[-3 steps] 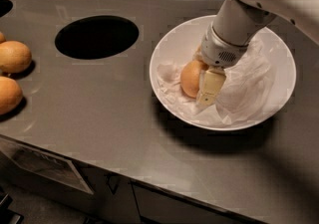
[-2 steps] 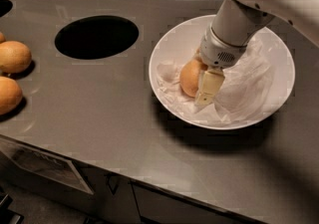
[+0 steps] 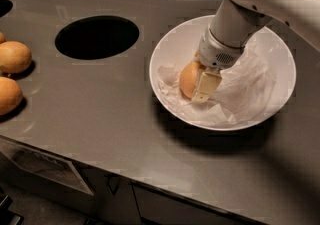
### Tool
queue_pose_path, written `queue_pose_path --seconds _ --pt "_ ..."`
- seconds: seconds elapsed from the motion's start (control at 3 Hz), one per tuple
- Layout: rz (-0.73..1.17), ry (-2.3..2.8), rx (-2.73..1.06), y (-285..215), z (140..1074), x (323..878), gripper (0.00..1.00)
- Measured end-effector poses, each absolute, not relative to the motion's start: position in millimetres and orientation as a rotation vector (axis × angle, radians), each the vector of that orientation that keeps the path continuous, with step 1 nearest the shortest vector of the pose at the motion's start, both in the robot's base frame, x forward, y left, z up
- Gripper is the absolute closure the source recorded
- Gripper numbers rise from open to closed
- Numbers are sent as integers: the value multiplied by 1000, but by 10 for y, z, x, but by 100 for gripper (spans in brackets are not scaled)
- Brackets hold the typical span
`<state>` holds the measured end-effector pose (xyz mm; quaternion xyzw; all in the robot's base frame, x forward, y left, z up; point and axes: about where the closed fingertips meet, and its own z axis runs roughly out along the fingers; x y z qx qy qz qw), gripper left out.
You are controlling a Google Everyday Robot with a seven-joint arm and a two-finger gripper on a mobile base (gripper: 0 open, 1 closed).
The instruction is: Pick orange from white bowl
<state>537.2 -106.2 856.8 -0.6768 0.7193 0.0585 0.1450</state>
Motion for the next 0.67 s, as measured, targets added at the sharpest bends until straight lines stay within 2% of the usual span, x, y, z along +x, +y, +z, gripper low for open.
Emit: queue_pose_path --seconds 0.33,0.67 --pt "173 2072 -1949 -1055 8557 5372 42" --pt "173 2072 -1949 -1055 8557 5372 61"
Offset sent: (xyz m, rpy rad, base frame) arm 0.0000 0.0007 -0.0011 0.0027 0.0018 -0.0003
